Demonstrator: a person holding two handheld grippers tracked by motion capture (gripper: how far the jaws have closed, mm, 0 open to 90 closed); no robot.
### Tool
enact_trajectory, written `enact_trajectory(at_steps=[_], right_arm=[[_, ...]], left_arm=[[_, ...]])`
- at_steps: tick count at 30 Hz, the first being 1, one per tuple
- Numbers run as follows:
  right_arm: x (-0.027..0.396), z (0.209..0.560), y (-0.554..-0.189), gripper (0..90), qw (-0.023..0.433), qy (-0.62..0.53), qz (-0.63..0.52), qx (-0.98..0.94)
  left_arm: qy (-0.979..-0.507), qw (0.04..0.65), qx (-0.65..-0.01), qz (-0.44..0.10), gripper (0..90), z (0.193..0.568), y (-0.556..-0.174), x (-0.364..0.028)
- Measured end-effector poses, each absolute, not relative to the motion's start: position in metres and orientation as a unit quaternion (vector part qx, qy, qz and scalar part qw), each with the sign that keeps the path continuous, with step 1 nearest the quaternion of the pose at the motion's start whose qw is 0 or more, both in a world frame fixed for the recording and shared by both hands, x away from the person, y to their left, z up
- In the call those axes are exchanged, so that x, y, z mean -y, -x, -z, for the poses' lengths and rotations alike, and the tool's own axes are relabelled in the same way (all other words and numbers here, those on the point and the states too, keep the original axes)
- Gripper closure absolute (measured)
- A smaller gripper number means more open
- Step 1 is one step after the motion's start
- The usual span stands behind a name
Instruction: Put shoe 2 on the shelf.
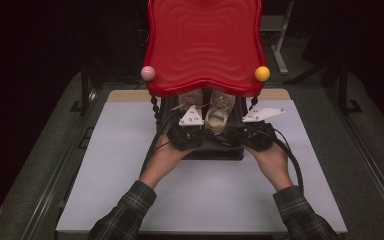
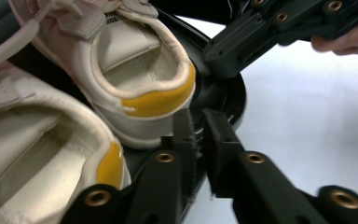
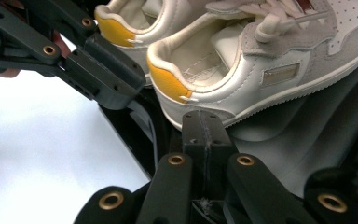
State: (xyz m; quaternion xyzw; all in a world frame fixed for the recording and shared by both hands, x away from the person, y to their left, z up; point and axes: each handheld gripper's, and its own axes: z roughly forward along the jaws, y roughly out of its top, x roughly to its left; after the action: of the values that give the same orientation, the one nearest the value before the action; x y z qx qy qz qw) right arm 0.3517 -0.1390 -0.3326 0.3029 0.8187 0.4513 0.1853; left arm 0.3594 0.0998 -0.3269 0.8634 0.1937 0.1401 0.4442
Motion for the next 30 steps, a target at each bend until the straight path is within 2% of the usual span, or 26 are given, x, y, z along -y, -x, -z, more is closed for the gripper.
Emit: enact_trajectory(at_steps=[1,2,4,5,6,7,8,10,11,13,22,26,30], right_arm=[[0.139,0.333,-0.352,88.4,0.185,-0.303,-0.451,-0.819],[0.140,0.332,-0.350,85.6,0.186,-0.301,-0.453,-0.818],[0.142,0.330,-0.348,80.7,0.180,-0.303,-0.457,-0.816],[0.145,0.329,-0.345,73.0,0.177,-0.303,-0.459,-0.816],[0.145,0.329,-0.345,73.0,0.177,-0.303,-0.459,-0.816],[0.147,0.329,-0.341,65.6,0.180,-0.302,-0.457,-0.817],[0.148,0.330,-0.339,61.9,0.180,-0.302,-0.456,-0.818],[0.149,0.331,-0.337,59.0,0.178,-0.303,-0.454,-0.819],[0.153,0.333,-0.333,53.9,0.172,-0.303,-0.450,-0.822],[0.156,0.335,-0.330,49.5,0.164,-0.301,-0.443,-0.828],[0.172,0.342,-0.318,40.1,0.157,-0.307,-0.433,-0.833],[0.185,0.349,-0.312,33.7,0.149,-0.322,-0.429,-0.831],[0.195,0.353,-0.306,31.2,0.148,-0.334,-0.426,-0.828]], left_arm=[[-0.863,0.444,-0.194,-0.140,75.5,0.327,-0.359,-0.100],[-0.865,0.443,-0.193,-0.137,75.5,0.326,-0.359,-0.101],[-0.865,0.444,-0.193,-0.130,69.3,0.325,-0.356,-0.105],[-0.866,0.442,-0.194,-0.128,61.9,0.324,-0.353,-0.108],[-0.866,0.442,-0.194,-0.128,58.4,0.324,-0.353,-0.108],[-0.867,0.442,-0.196,-0.124,54.7,0.323,-0.349,-0.111],[-0.868,0.440,-0.196,-0.121,51.5,0.322,-0.347,-0.112],[-0.869,0.438,-0.196,-0.120,48.4,0.322,-0.345,-0.114],[-0.872,0.432,-0.196,-0.120,42.3,0.322,-0.340,-0.117],[-0.875,0.424,-0.196,-0.126,37.0,0.321,-0.335,-0.122],[-0.870,0.425,-0.212,-0.131,30.4,0.323,-0.319,-0.146],[-0.871,0.414,-0.222,-0.142,27.2,0.329,-0.305,-0.165],[-0.875,0.401,-0.222,-0.153,25.1,0.336,-0.297,-0.179]])
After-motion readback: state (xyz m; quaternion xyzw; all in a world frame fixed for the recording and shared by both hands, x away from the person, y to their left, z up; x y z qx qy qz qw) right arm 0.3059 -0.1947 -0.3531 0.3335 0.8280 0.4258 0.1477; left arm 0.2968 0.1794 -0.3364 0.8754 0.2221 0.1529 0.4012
